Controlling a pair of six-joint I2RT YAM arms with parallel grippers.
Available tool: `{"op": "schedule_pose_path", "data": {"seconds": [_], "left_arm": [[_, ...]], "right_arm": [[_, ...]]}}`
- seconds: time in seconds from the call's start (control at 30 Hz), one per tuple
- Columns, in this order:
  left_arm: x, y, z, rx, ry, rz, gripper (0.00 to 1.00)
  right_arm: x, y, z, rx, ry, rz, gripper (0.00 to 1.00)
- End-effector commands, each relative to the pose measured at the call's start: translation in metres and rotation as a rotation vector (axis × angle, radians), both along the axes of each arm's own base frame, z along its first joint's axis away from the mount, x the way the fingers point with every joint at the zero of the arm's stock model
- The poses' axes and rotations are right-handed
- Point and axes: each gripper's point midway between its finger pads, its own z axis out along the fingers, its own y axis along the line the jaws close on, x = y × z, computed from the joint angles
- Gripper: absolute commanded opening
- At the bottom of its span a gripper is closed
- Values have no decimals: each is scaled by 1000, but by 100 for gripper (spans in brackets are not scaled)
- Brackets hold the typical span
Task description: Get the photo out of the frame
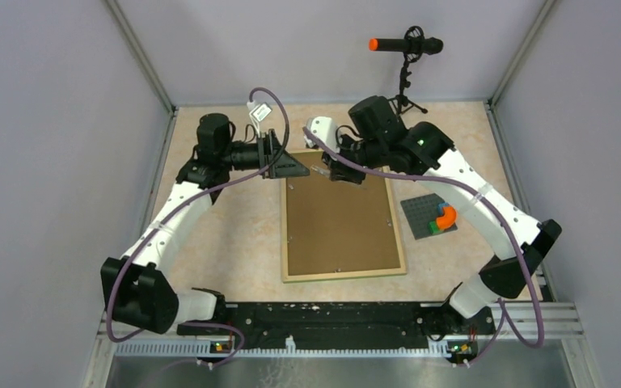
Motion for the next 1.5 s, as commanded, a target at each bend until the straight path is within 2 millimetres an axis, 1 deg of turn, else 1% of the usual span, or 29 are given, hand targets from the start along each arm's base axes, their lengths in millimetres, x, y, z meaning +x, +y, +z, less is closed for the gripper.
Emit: {"op": "schedule_pose_path", "data": {"seconds": [0.0,0.07,0.2,0.33,0.47,0.67,0.77,0.83,0.9,1.0,1.03,1.1,1.17,1.23,1.3,1.37,1.4,1.47], "left_arm": [[-10,-7,1,-52,30,-47,80],[-12,-11,0,-58,19,-66,79],[-15,-17,-4,-65,27,-94,72],[-21,-22,-9,-76,53,-129,65],[-29,-27,-14,-74,64,-159,57],[-31,-30,-22,-70,82,-170,46],[-29,-31,-21,-68,74,-180,36],[-27,-31,-21,-66,63,-179,24],[-26,-31,-21,-64,55,-176,13],[-26,-30,-21,-59,35,-173,0],[-26,-29,-21,-57,29,-171,0],[-25,-27,-21,-53,17,-170,0],[-24,-25,-20,-52,10,-173,0],[-22,-23,-21,-41,-2,-170,0],[-20,-21,-22,-34,-16,-173,0],[-21,-20,-19,-37,-40,-189,0],[-21,-19,-18,-39,-45,-196,0],[-24,-19,-16,-44,-45,-210,0]], "right_arm": [[4,9,11,-20,-120,-6,0],[2,14,11,-27,-131,3,0],[-5,25,9,-35,-137,33,0],[-7,33,8,-37,-143,46,0],[-5,37,7,-45,-150,44,0],[-6,39,11,-44,-167,41,0],[-7,38,13,-41,-166,44,0],[-7,37,14,-40,-171,40,2],[-7,35,13,-43,-170,32,7],[-6,28,10,-52,-166,11,20],[-7,25,9,-47,-156,8,28],[-6,16,9,-24,-125,-10,48],[-4,6,12,16,-81,-24,62],[-1,-7,17,63,-45,-50,72],[-2,-19,18,101,-2,-76,77],[-9,-28,11,116,31,-63,80],[-14,-32,0,102,50,-57,81],[-21,-38,-11,96,56,-51,81]]}}
